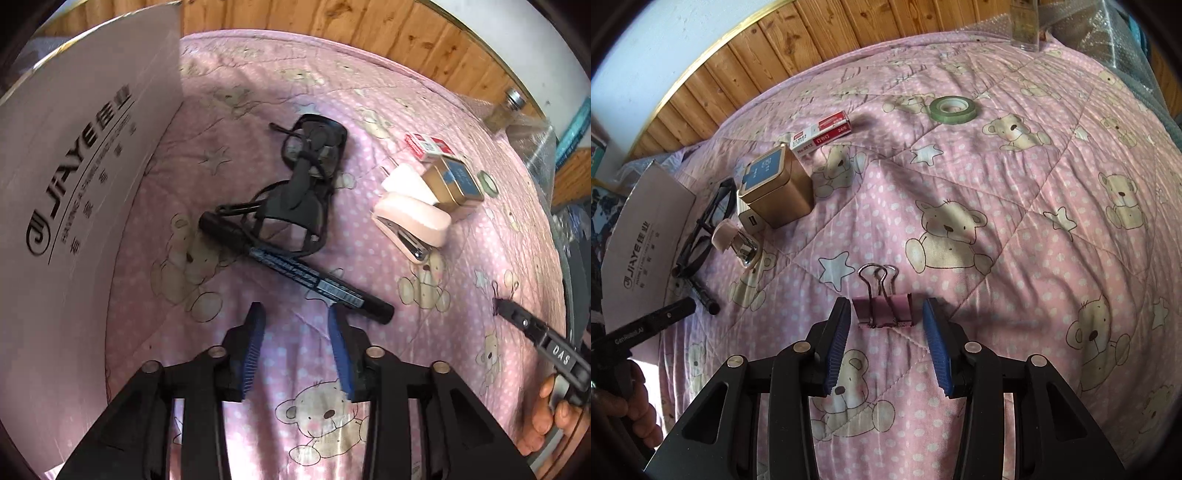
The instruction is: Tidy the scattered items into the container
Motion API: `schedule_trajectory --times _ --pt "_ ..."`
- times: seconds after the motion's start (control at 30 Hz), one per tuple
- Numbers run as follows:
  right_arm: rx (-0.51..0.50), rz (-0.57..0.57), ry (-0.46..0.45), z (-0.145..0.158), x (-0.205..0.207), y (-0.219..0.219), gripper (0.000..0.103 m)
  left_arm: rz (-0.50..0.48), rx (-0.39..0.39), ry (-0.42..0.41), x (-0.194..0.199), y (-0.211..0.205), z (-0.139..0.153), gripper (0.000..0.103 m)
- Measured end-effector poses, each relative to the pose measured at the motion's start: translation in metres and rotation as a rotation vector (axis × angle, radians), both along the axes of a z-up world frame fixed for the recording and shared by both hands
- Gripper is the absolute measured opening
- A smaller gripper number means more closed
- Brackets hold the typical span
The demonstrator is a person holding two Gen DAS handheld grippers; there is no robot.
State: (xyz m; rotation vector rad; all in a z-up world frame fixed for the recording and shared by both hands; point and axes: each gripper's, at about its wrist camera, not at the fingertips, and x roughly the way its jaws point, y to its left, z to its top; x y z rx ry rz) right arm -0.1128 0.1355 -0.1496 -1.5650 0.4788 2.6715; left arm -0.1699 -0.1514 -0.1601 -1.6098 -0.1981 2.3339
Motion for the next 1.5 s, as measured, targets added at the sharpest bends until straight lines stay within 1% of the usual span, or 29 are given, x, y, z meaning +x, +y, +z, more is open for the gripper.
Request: schedule_trajectory --times 0.03,0.07,0.13,0.2,0.23,0.3,0.33,0.43,0.53,0.63,0.7,0.73,0.8,0.83,0.87,0.9,0.97,1.03,1.13,1.27,1.5 --pt "0.001 0.000 -0.002 -0.001 -0.001 0.000 0.044 0.030 0.047 -0.013 -0.004 -0.003 0.000 0.060" --pt "0.002 0.000 -0.004 -0.002 -0.002 0.000 0.044 0.057 0.083 -0.026 -0.008 -0.004 0.000 0.064" --pt "0.009 0.004 -0.002 -0.003 -0.005 -0.001 0.044 0.091 0.113 -0.050 -0.017 0.000 -0.003 0.070" --pt "0.019 0.013 -0.002 -0.003 -0.006 -0.003 0.044 0.096 0.072 -0.035 -0.022 0.009 -0.004 0.072" --pt "0.020 0.017 -0.002 -0.003 -0.007 -0.003 0.044 0.072 0.036 -0.022 -0.023 0.018 -0.005 0.072" --pt "0.011 0.023 -0.003 -0.003 -0.006 -0.001 0.044 -0.003 -0.052 0.007 -0.023 0.028 -0.003 0.048" --pt "0.007 0.023 -0.005 -0.003 -0.006 0.000 0.042 -0.034 -0.070 0.014 -0.021 0.028 -0.002 0.038" --pt "-0.008 0.029 -0.008 -0.003 -0.003 0.001 0.042 -0.059 -0.042 -0.016 -0.015 0.007 0.000 0.025" --pt "-0.009 0.035 -0.005 -0.003 -0.004 -0.001 0.043 -0.045 -0.045 -0.029 -0.012 -0.012 0.001 0.024" --pt "0.015 0.043 0.003 -0.004 -0.007 -0.004 0.043 -0.033 -0.042 -0.035 -0.014 -0.012 0.000 0.025" --pt "0.025 0.044 0.008 -0.005 -0.009 -0.006 0.043 -0.019 -0.034 -0.022 -0.014 -0.008 0.000 0.035" --pt "0.027 0.041 0.011 -0.005 -0.009 -0.005 0.042 -0.016 -0.027 -0.013 -0.016 -0.005 0.000 0.045" --pt "0.033 0.028 0.014 -0.006 -0.008 -0.004 0.035 -0.019 -0.051 0.020 -0.018 0.005 0.001 0.048" --pt "0.025 0.024 0.018 -0.006 -0.007 -0.003 0.035 -0.028 -0.070 0.034 -0.019 0.009 0.000 0.046" --pt "0.013 0.020 0.020 -0.006 -0.006 -0.001 0.035 -0.036 -0.099 0.049 -0.019 0.012 0.000 0.031" --pt "0.005 0.016 0.021 -0.005 -0.004 0.000 0.035 -0.043 -0.123 0.059 -0.019 0.012 0.001 0.029" --pt "-0.016 0.011 0.019 -0.004 -0.002 0.002 0.034 -0.048 -0.114 0.051 -0.019 0.008 0.002 0.020" --pt "-0.028 0.005 0.019 -0.003 0.001 0.003 0.034 -0.046 -0.098 0.036 -0.019 0.001 0.004 0.017" --pt "-0.045 0.003 0.026 0.003 0.007 0.001 0.034 -0.044 -0.079 0.030 -0.014 -0.008 0.008 0.014" --pt "-0.053 0.008 0.035 0.011 0.012 -0.005 0.034 -0.034 -0.046 0.022 -0.004 -0.016 0.013 0.014" --pt "-0.061 0.015 0.045 0.021 0.024 -0.016 0.034 -0.038 -0.027 0.031 0.014 -0.025 0.023 0.014"
